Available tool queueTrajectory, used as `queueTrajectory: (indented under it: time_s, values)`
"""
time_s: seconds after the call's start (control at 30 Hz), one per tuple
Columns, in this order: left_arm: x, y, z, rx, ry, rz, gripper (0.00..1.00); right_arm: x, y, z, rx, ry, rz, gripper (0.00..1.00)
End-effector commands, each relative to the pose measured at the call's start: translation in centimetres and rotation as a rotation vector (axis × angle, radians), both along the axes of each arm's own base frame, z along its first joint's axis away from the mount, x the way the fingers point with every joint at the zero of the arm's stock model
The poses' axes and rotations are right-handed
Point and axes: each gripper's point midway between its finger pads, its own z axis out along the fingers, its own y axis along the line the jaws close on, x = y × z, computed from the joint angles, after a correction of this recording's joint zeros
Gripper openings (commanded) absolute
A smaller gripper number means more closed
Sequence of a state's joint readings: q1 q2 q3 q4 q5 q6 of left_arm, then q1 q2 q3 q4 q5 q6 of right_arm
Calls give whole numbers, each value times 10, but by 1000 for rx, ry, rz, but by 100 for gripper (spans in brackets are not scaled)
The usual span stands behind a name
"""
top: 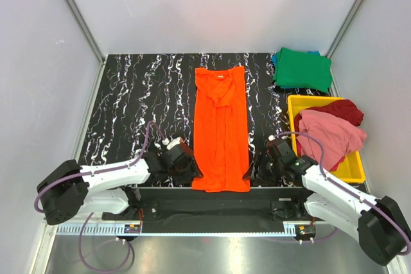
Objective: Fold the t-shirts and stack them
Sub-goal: Fold the tshirt
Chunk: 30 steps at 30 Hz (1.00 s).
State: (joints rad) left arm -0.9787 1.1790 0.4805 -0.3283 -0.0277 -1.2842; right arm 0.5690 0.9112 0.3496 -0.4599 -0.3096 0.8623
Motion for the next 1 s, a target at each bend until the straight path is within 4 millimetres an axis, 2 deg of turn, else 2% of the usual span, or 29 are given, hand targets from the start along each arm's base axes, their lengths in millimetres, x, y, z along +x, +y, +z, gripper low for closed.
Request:
queueTrajectory:
  time_s: [0.0,0.17,0.3,0.33,0.47,0.53,0.6,0.63,0.7,0.73,0.8,0.87,0.93,0.97]
  values:
    - [-19,16,-13,70,49,-26,59,-14,6,1,48,33,-16,60]
    - [-25,15,-17,77,57,-37,55,-26,7,-3,40,47,-1,53]
    - [-29,12,-16,75,63,-45,52,-28,6,-7,31,62,-1,47]
    - [-29,12,-16,76,65,-48,52,-27,7,-6,34,62,-1,42]
    - [-31,12,-17,81,63,-56,49,-25,7,-8,29,52,-6,35]
    - [-32,13,-18,83,62,-59,42,-25,9,-9,33,56,-3,33]
    - [-32,12,-17,83,56,-63,34,-26,11,-11,41,65,3,25]
    - [-31,12,-17,84,49,-66,22,-25,13,-11,47,64,7,22]
    - [-28,9,-12,73,36,-68,10,-24,15,-10,51,64,13,12]
    - [-26,8,-10,70,23,-72,1,-23,16,-8,56,58,13,8]
    - [-21,1,1,48,-2,-76,0,-18,19,2,68,37,13,0]
    - [-16,-1,10,49,-31,-81,0,-6,24,16,75,-7,5,0]
    - [-5,-9,26,38,-79,-93,0,4,23,23,36,-32,-5,0]
    - [-3,-8,28,55,-81,-99,0,16,29,39,41,-78,7,0]
